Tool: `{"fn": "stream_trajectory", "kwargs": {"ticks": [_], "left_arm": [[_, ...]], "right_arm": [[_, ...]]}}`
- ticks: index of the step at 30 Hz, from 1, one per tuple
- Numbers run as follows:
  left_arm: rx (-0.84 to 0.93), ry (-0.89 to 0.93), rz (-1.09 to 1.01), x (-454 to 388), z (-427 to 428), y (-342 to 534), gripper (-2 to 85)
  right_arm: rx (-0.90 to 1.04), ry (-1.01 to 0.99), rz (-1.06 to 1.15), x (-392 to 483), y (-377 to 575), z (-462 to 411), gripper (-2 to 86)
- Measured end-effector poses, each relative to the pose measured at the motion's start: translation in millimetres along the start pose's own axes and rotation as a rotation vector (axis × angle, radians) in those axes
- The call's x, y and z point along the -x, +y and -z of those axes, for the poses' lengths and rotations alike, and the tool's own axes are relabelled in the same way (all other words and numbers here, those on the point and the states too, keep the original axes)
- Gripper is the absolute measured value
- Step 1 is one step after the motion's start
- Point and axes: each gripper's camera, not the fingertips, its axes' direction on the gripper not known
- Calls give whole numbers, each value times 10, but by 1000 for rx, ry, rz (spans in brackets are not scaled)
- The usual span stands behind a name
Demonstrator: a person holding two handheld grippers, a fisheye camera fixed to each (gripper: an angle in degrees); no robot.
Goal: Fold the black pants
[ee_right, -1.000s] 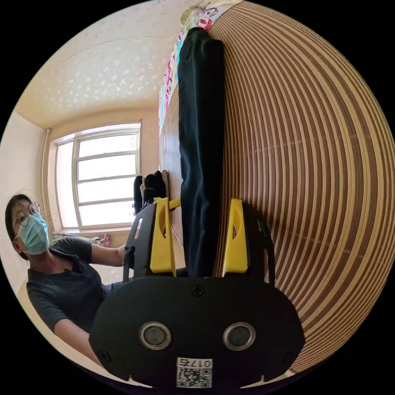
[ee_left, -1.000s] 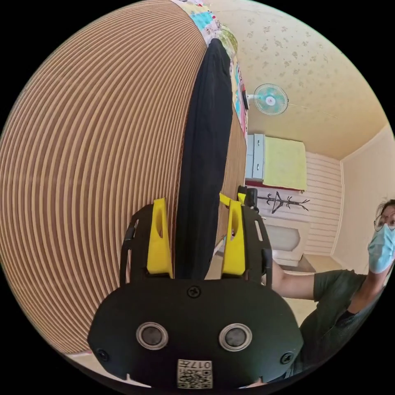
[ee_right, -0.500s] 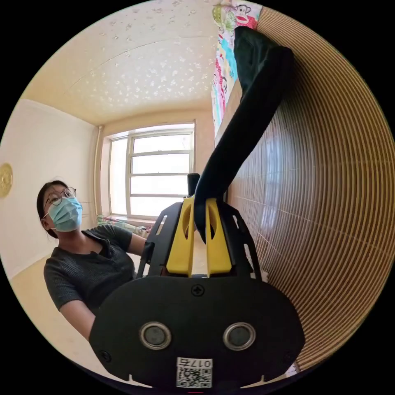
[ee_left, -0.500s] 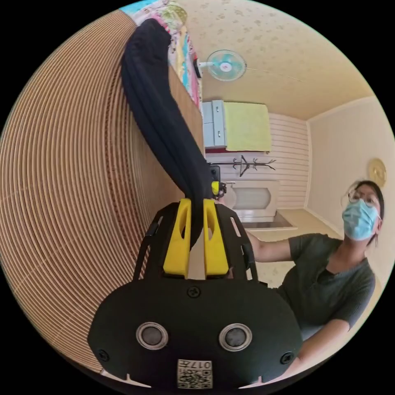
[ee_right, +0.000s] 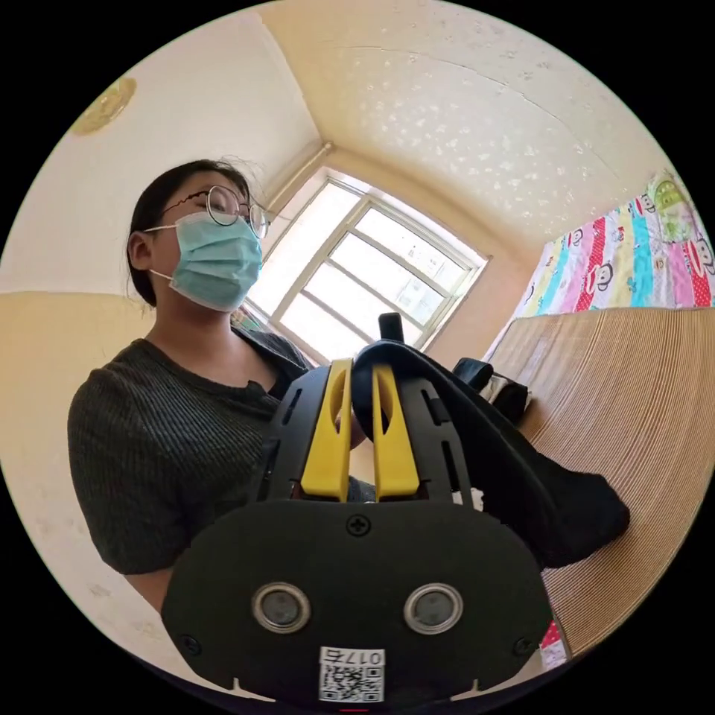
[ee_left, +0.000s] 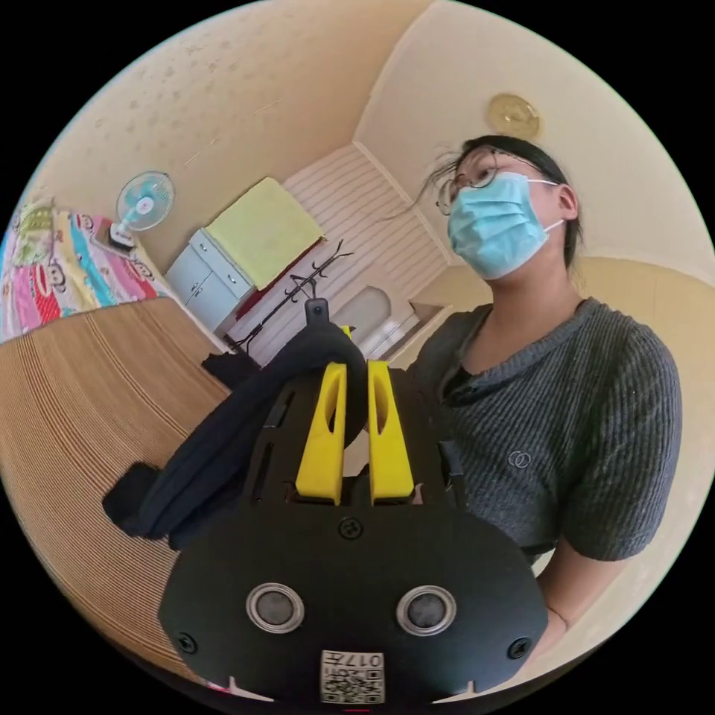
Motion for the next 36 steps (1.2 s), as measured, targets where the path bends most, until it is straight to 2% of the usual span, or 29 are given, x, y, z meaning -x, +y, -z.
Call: {"fn": "stream_trajectory", "kwargs": {"ticks": [4, 8, 11, 13, 17, 19, 21, 27, 30, 32, 33, 34, 36], "left_arm": [[-58, -64, -111, -429, 160, -469, 52], [-124, -237, 42, -101, 387, -671, 52], [-103, -384, 195, 608, 551, -664, 51], [-84, -441, 340, 1366, 711, -580, 51], [-36, -554, 458, 2447, 947, -342, 51], [48, -620, 510, 3043, 969, -57, 51], [83, -626, 526, 3281, 898, 253, 51], [152, -504, 678, 3268, 415, 1912, 55], [260, -480, 848, 3335, 93, 2836, 64], [387, -514, 959, 3460, -67, 3307, 77], [416, -501, 1018, 3541, -82, 3530, 89], [379, -462, 1031, 3580, -21, 3641, 99], [277, -438, 1028, 3614, 192, 3655, 118]], "right_arm": [[-23, 37, 104, 466, -417, -68, 8], [-19, 260, 23, 279, -824, -101, 9], [34, 429, -106, -338, -1004, -205, 10], [58, 485, -174, -804, -1062, -260, 10], [101, 542, -335, -1875, -1095, -366, 12], [160, 625, -354, -2175, -1006, -489, 13], [189, 669, -382, -2341, -808, -578, 15], [174, 585, -543, -2219, 605, -653, 33], [169, 601, -745, -2204, 1495, -691, 52], [174, 656, -1008, -2347, 2152, -719, 72], [183, 668, -1065, -2376, 2266, -715, 78], [190, 705, -1151, -2395, 2397, -670, 89], [121, 717, -1130, -2307, 2315, -540, 118]]}}
